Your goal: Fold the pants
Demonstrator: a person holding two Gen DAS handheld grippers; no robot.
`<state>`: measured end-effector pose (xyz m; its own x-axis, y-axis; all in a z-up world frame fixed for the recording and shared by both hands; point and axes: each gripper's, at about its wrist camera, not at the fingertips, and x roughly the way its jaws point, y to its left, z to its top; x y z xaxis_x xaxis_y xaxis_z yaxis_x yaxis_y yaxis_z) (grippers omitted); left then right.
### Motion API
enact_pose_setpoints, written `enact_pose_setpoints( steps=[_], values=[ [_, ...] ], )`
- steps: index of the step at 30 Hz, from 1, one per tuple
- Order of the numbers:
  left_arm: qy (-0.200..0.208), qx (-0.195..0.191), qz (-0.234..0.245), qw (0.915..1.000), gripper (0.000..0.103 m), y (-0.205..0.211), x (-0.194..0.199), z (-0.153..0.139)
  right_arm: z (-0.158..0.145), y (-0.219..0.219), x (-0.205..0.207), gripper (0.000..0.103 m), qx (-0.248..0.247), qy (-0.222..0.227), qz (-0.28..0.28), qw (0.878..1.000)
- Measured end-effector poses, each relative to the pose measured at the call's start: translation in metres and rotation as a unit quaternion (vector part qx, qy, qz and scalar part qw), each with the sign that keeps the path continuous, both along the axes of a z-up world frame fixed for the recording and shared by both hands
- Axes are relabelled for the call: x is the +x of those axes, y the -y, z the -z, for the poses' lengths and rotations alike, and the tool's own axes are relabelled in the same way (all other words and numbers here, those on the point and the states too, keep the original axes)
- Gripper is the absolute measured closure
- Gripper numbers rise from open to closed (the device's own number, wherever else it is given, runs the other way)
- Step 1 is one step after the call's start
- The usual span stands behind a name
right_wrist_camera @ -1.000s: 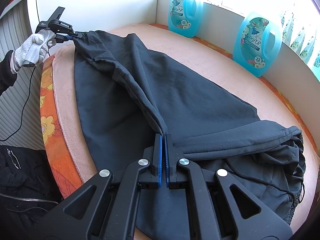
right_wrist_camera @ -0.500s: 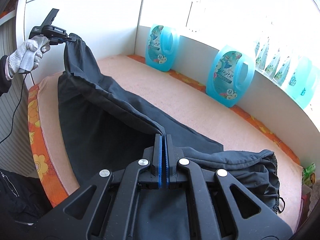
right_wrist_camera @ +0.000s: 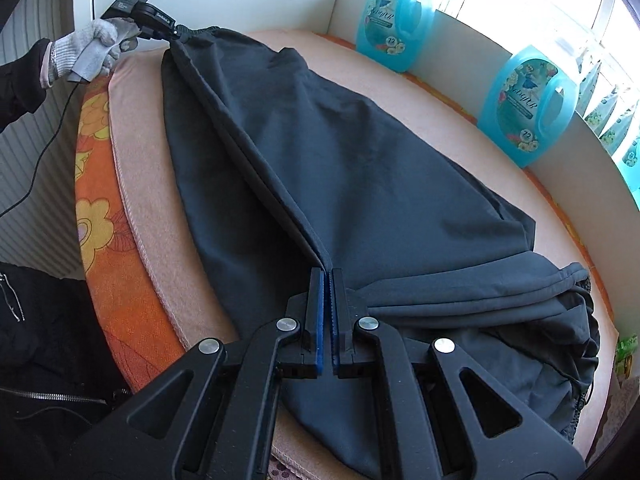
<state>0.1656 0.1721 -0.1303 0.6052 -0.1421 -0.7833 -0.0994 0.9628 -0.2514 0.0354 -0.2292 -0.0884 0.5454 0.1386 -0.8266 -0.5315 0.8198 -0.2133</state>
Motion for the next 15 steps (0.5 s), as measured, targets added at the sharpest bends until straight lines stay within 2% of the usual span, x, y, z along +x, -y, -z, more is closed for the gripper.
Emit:
enact_pose_setpoints(
  steps=[5,8,10,14,15],
  values=[
    [0.002,0.039,0.011,0.9992,0.094,0.01,-0.003,-0.001,-0.004,0.003,0.003,0.1,0.009,-0.004,0.007,1.0],
    [0.0,0.051,0.015,0.9986,0.09,0.012,-0.003,-0.004,-0.008,0.008,0.002,0.1,0.024,-0.006,0.02,0.999],
    [0.002,0.057,0.012,0.9983,0.082,0.012,-0.005,-0.007,-0.013,0.014,0.0,0.097,0.04,-0.01,0.029,0.999],
    [0.015,0.068,0.004,0.9975,0.075,0.011,-0.016,-0.018,-0.027,0.031,-0.008,0.063,0.081,0.006,0.061,0.995],
    [0.022,0.07,0.006,0.9973,0.075,0.012,-0.021,-0.023,-0.031,0.037,-0.01,0.062,0.093,0.009,0.069,0.993]
  ],
)
